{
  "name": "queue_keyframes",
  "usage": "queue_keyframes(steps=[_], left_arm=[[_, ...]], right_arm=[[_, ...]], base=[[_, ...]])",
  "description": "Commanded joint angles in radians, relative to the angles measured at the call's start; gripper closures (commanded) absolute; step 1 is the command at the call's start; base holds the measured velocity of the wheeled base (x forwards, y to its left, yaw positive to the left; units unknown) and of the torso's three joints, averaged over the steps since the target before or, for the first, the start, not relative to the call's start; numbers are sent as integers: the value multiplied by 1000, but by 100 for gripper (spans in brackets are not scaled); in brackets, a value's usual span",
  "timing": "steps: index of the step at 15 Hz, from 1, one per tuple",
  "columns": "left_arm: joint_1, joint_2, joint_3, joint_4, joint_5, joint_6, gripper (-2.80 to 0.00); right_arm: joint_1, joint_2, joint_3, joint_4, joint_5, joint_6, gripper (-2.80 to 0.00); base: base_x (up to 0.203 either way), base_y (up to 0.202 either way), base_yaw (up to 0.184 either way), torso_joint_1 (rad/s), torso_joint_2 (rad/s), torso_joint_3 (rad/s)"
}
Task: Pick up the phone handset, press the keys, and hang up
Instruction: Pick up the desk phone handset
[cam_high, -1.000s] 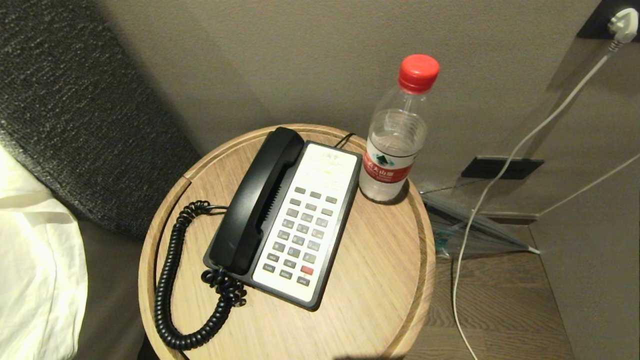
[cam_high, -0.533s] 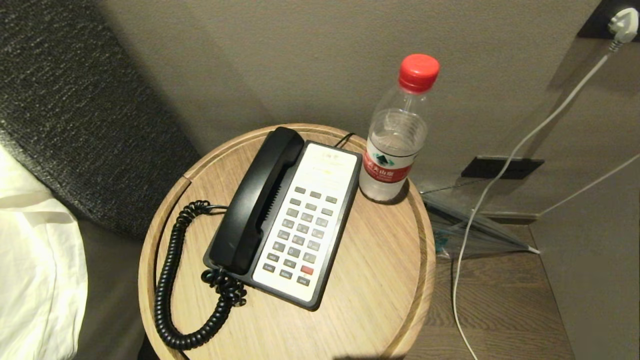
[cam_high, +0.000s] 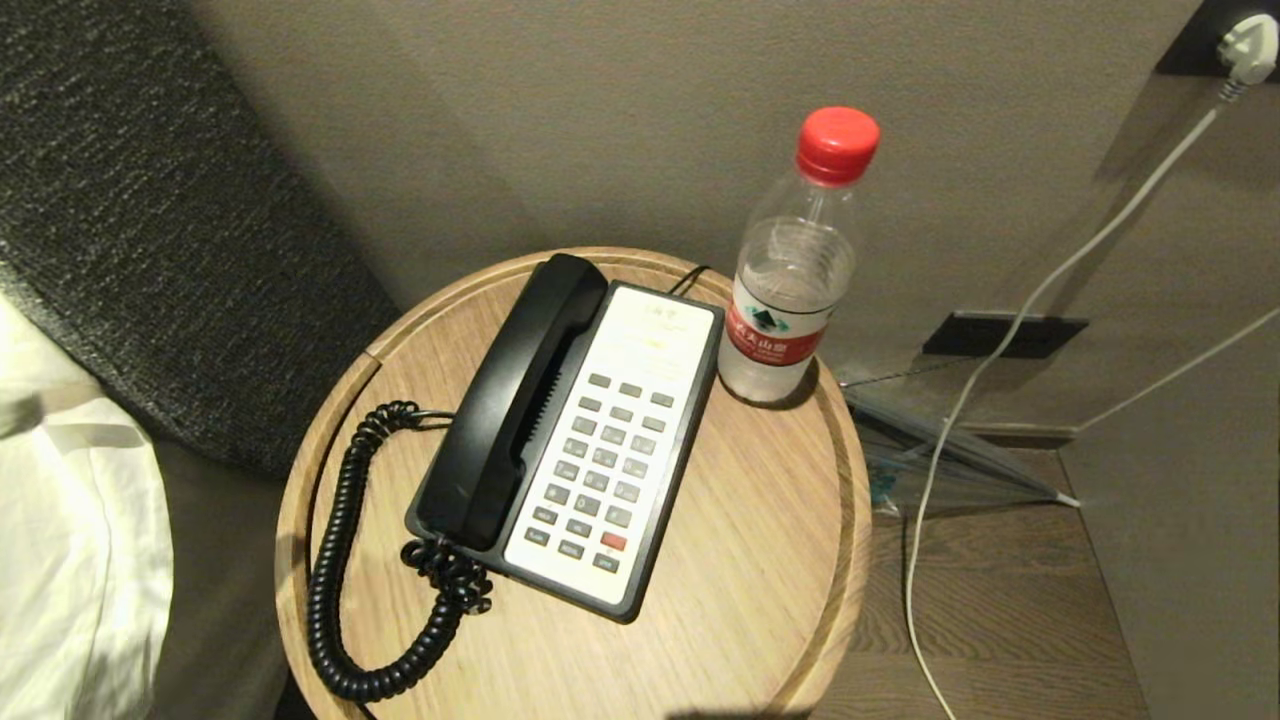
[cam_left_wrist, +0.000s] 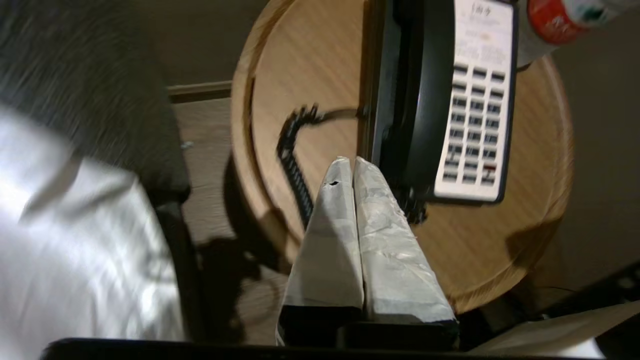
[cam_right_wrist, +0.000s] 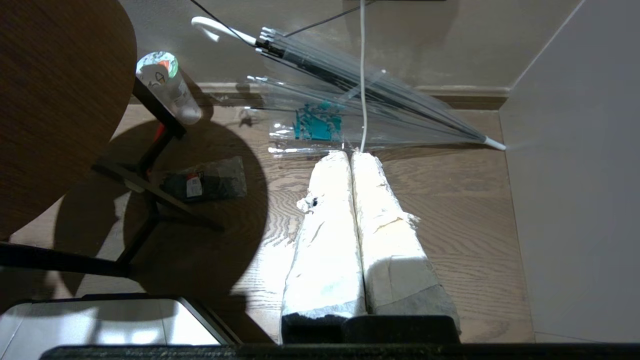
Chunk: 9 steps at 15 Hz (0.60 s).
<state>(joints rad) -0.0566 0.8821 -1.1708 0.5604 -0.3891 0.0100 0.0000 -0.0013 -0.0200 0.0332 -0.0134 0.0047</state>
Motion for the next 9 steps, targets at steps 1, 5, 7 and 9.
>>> queue_keyframes(steps=[1,5,7,9], left_arm=[[-97,296,-163,42,1,-10,0],[-348,482,-350,171,101,-97,0],[-396,505,-376,185,172,-130,0],[-480,531,-387,184,264,-134,0]], right_arm=[[0,1,0,1,0,0,0],[0,1,0,1,0,0,0],[0,1,0,1,0,0,0],[0,1,0,1,0,0,0]], base=[[0,0,0,0,0,0],[0,0,0,0,0,0],[0,0,0,0,0,0],[0,0,0,0,0,0]])
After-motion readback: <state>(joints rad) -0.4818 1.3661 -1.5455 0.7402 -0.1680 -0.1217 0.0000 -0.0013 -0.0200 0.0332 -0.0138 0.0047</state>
